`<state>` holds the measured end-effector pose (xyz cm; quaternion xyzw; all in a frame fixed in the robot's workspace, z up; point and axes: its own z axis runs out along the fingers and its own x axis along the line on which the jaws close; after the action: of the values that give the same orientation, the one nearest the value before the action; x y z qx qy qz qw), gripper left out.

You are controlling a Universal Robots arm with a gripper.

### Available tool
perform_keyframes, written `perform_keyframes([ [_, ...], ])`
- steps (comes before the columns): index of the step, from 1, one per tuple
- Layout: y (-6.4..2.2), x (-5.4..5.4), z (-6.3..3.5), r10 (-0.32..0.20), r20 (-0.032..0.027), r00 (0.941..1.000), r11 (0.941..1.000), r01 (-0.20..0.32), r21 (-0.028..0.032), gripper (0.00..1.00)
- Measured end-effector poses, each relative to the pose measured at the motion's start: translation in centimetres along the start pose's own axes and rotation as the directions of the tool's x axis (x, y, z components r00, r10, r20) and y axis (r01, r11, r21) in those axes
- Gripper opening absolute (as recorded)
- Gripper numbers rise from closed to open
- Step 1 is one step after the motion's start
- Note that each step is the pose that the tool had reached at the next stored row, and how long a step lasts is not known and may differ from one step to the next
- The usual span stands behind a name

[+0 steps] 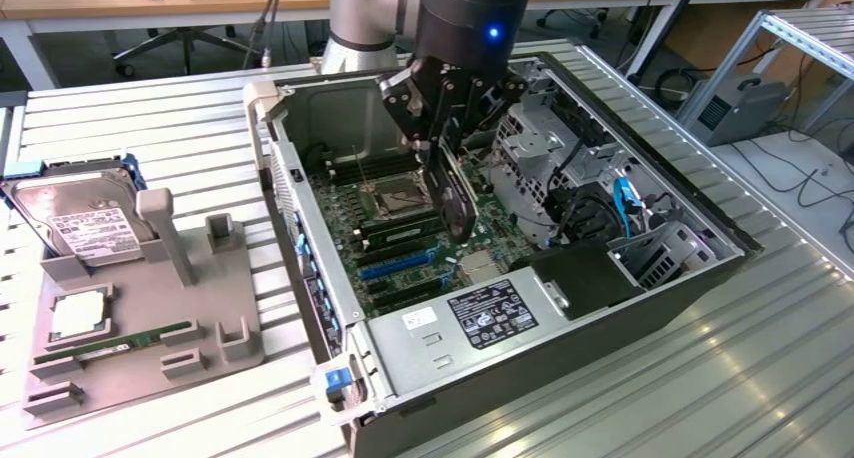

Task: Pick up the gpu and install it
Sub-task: 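Pick up the gpu and move the gpu toward the slot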

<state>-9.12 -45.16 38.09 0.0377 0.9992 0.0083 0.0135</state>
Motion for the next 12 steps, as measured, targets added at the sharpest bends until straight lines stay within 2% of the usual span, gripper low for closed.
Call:
perform_keyframes([
  [12, 0.31, -3.0, 0.95, 0.000, 0.0001, 1.0000, 1.0000, 0.000, 0.0013, 0.27],
])
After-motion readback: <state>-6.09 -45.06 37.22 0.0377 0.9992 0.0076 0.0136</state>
